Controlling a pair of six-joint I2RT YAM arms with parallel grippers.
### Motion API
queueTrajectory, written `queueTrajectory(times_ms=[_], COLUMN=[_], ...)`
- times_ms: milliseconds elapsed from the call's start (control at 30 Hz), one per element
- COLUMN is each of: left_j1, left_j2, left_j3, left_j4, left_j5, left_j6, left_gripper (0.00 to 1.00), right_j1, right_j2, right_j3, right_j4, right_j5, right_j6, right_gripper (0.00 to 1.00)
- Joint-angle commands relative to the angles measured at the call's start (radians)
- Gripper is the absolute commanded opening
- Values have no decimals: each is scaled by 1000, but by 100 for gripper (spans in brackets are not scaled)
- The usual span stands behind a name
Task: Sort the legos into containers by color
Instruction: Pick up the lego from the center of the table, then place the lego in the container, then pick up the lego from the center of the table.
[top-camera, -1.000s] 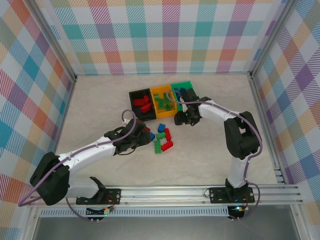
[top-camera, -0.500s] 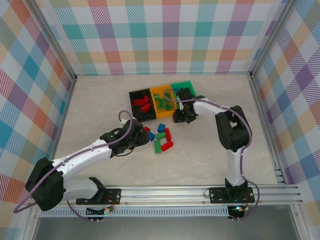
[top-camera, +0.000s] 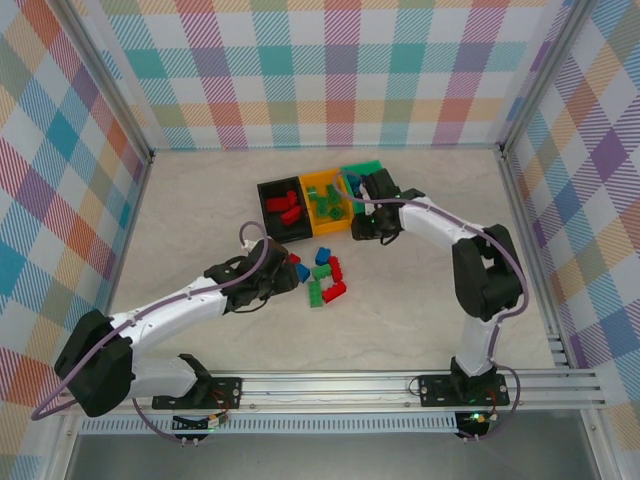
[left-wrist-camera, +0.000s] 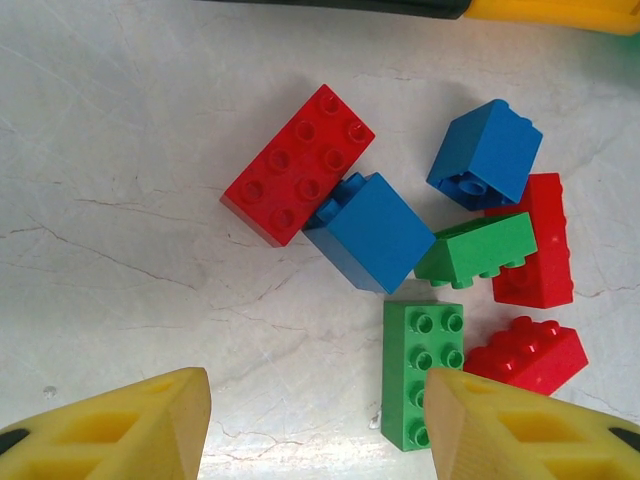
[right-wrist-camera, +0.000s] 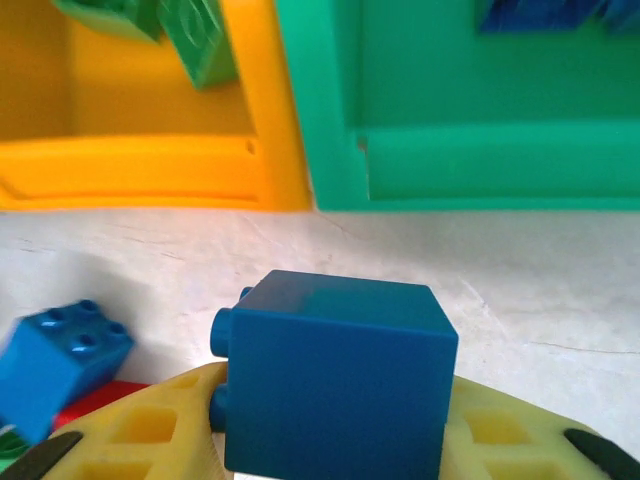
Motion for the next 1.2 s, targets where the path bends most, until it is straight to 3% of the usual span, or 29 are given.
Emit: queueTrajectory(times_ms=[0,500,600,767,867,1167], left_j1=[-12,-46,-45,-45,-48,-50], left_j2=[17,5,11,47,66,186], left_j3=[-4,-15,-19,8,12,91], left_j4=[35,27,39,29,45,41], left_j5=[19,8,15,29,42,87], left_j6=[-13,-38,-36,-19,-17,15], left_gripper=[58,59,59,64,68,69], right_j1=[-11,-103,-103,-103,-100,-68], right_j2=[-13,263,292,229,180,-51], right_j3=[88,417,458,355,291,-4], right_j4=[-24,-62,-99,-39,-24,48], right_j5=[7,56,25,-37,-41,-113], right_j6=[2,45,34,50,51,57], right_gripper=[41,46,54,61,62,62])
